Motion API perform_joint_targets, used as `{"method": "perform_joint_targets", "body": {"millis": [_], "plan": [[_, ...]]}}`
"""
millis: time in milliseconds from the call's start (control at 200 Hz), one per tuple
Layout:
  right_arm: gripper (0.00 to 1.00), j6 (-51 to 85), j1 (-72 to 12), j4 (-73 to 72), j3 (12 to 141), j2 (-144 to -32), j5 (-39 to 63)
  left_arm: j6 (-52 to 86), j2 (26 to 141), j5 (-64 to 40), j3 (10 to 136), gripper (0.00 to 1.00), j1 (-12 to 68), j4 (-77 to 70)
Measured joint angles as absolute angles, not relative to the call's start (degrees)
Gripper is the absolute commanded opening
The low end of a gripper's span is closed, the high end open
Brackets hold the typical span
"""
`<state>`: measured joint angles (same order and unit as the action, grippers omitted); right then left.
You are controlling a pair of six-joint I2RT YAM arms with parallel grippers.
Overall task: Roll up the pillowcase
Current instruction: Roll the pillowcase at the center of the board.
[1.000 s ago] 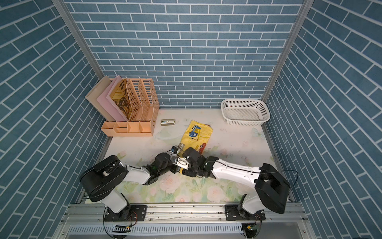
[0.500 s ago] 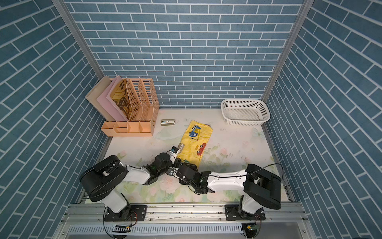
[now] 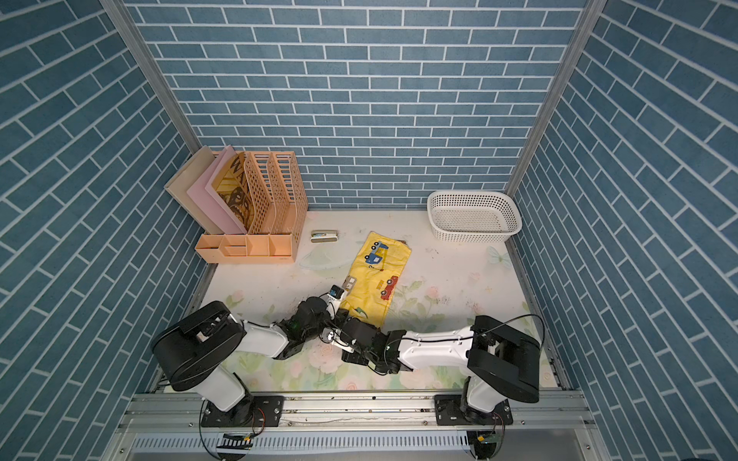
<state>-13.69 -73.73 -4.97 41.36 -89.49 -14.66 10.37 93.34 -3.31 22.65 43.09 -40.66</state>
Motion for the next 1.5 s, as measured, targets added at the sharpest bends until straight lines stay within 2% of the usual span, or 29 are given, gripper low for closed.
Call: {"method": "perform_joint_targets", "body": {"millis": [295,380,585,725,770,850,940,1015,1060,1180,1200,1220,1430,1500], "plan": [[0.64,-12.9,-73.8,-7.0,43.1,-96.1,-23.6,10.7,93.3,-3.7,22.3,0.00,42.9,-40.4],[0.53,-13.1,-73.8,-7.2,43.5,-96.9,-25.2,10.7,93.3,-3.8,22.3,0.00,42.8,-40.4],[0.16,-12.7,-73.9,-6.9,45.4,-99.7,-26.9,10.7,92.9,-3.7,21.8,0.00,41.6,-40.4],[0.00,-11.8,-73.8,-6.9,46.2,-100.6,-26.6,10.9,92.1,-3.2,21.4,0.01,40.9,-40.0],[0.00,-11.9,-73.6,-7.0,46.2,-100.6,-26.1,11.2,91.3,-3.1,21.1,0.11,40.8,-39.2],[0.00,-12.0,-73.3,-7.3,46.2,-100.0,-24.4,11.9,88.7,-3.3,20.6,0.17,40.4,-37.1],[0.00,-12.4,-72.5,-7.8,46.0,-98.1,-21.6,12.4,84.6,-3.9,20.2,0.37,39.4,-35.4],[0.00,-12.8,-71.3,-7.7,45.9,-95.7,-17.8,13.6,80.7,-4.2,20.2,0.40,37.8,-33.9],[0.00,-12.9,-70.3,-7.8,46.0,-94.1,-15.1,14.3,78.5,-4.1,20.1,0.52,36.7,-33.3],[0.00,-15.5,-67.6,-4.6,45.8,-90.4,-6.7,17.4,71.5,-2.5,19.8,0.53,33.1,-32.8],[0.00,-16.1,-67.2,-3.4,45.3,-90.0,-5.0,17.8,70.4,-2.0,19.8,0.58,32.5,-32.9],[0.00,-16.7,-66.8,-2.2,44.9,-89.9,-3.6,18.2,69.0,-1.3,19.8,0.59,31.9,-33.1],[0.00,-19.7,-62.7,8.3,44.3,-89.6,12.3,20.7,57.3,3.1,17.9,0.61,30.2,-32.4],[0.00,-19.9,-60.0,10.1,44.8,-89.0,18.9,20.6,54.5,3.6,17.1,0.59,30.1,-30.8]]}}
